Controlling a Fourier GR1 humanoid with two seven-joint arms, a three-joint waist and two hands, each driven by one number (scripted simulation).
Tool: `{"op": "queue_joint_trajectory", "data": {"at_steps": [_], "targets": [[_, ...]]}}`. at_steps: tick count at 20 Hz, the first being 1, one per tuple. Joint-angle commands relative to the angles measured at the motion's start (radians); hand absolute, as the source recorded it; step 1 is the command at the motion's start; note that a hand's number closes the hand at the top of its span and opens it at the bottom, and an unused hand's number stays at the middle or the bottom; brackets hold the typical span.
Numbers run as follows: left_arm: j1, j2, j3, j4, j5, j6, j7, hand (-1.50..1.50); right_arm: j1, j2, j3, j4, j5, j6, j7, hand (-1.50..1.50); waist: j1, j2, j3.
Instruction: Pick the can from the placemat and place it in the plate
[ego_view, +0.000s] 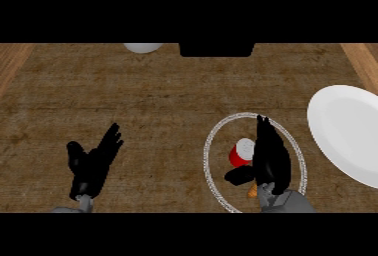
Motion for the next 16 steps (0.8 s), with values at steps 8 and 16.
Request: {"op": "queue_joint_trajectory", "data": {"at_steps": [8,16], "targets": [[-0.023,-0.008,0.052,-0.020,-0.027,-0.024,0.078,0.00,-0.038,0.070,-0.022,0.160,0.078,0.089,-0.052,1.50,0.000,0.001,-0.001],[-0.002,-0.032,0.079,0.025,-0.035,-0.084,0.004,0.00,-0.035,0.071,-0.013,0.121,0.239,0.036,-0.067,1.50,-0.003,0.001,-0.002]]}}
